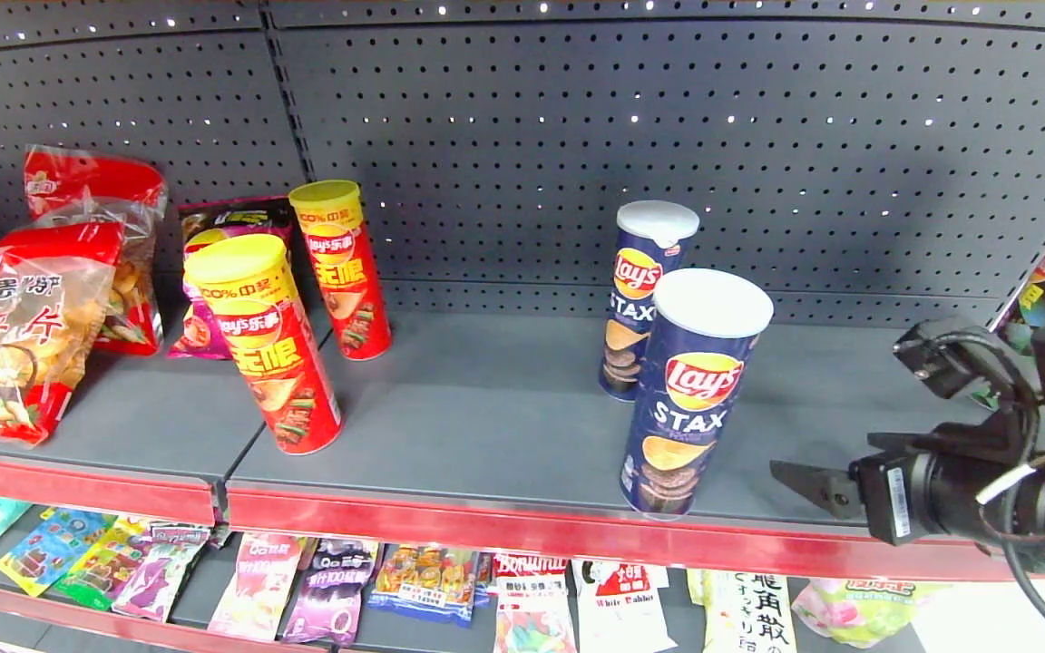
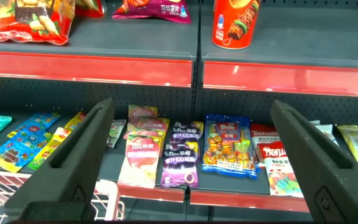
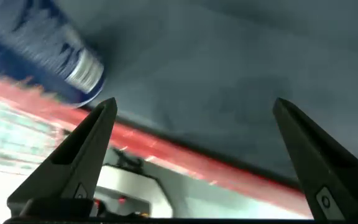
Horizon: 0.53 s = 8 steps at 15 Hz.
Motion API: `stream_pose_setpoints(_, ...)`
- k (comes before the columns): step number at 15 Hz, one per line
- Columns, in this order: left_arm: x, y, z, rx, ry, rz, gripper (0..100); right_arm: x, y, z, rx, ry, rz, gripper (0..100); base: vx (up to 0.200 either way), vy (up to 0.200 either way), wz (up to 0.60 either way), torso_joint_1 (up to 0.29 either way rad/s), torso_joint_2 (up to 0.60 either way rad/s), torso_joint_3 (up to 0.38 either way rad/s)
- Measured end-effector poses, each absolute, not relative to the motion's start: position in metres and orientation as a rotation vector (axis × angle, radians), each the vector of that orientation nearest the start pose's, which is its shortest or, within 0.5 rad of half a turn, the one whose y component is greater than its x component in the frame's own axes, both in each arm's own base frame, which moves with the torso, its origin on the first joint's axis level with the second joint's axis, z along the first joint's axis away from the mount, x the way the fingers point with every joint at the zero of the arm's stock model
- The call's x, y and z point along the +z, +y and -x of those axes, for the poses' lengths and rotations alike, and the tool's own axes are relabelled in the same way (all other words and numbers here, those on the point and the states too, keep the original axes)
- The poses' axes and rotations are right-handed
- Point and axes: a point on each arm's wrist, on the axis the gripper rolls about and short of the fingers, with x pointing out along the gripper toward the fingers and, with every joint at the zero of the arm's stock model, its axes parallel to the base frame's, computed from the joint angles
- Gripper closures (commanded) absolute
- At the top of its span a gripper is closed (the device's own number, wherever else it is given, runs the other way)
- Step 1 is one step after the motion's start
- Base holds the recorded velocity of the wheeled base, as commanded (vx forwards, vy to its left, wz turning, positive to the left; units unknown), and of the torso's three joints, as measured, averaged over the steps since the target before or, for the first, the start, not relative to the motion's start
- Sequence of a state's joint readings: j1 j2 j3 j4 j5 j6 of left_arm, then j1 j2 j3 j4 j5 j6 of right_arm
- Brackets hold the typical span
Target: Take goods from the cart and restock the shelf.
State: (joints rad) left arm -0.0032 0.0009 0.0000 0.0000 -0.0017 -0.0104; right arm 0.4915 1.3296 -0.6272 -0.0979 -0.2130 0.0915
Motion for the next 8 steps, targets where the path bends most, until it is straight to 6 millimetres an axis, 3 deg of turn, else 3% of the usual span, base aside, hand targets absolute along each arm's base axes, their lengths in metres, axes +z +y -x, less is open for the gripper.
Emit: stream_pose_setpoints(8, 0.075, 0.0, 0.023, -0.005, 0.0, 0.01, 0, 0.166, 0.105, -0.199, 0.262, 0.639, 0.199, 0, 0.0, 0.0, 0.0, 0.0, 0.0, 0.0)
